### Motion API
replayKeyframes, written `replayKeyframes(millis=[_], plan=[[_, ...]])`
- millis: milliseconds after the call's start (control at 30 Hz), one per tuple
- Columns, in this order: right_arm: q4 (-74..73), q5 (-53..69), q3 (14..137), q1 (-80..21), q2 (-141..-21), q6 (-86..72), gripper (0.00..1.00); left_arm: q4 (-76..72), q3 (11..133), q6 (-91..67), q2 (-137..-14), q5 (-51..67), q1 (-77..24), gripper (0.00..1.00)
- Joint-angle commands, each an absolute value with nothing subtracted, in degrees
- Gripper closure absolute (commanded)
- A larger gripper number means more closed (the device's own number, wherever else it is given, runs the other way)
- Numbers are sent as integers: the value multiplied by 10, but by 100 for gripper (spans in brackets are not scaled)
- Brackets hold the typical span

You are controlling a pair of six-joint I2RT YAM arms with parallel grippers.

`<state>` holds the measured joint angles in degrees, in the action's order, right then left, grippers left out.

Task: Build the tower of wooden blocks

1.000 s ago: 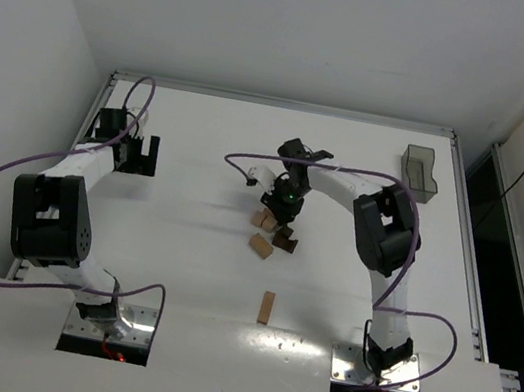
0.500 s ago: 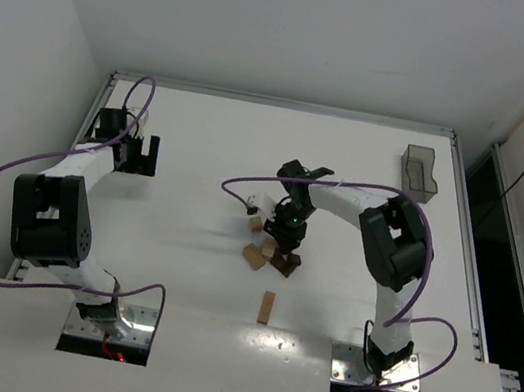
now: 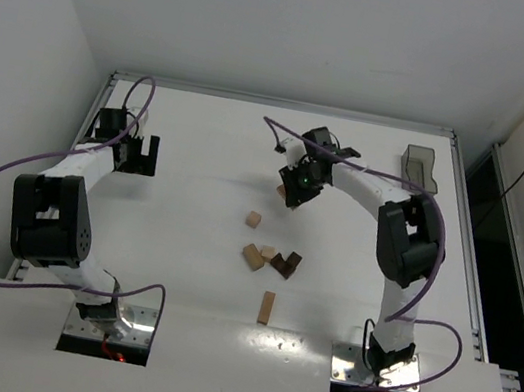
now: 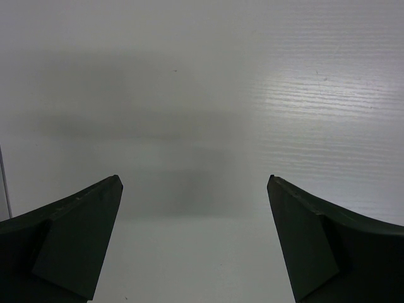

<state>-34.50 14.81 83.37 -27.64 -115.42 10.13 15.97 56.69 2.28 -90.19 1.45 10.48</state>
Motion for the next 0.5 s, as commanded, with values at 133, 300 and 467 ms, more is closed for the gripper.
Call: replayKeyframes(millis=[133,300,467], plan=[[-323,-2,909,-272,-1187,-184,100,142,568,16,-877,12,101,1],[-338,-17,931,-272,-1228,-275,100,142,573,16,-889,12,101,1],[-344,-51,943,-283,-1258,-317,100,142,605,11,-914,12,101,1]])
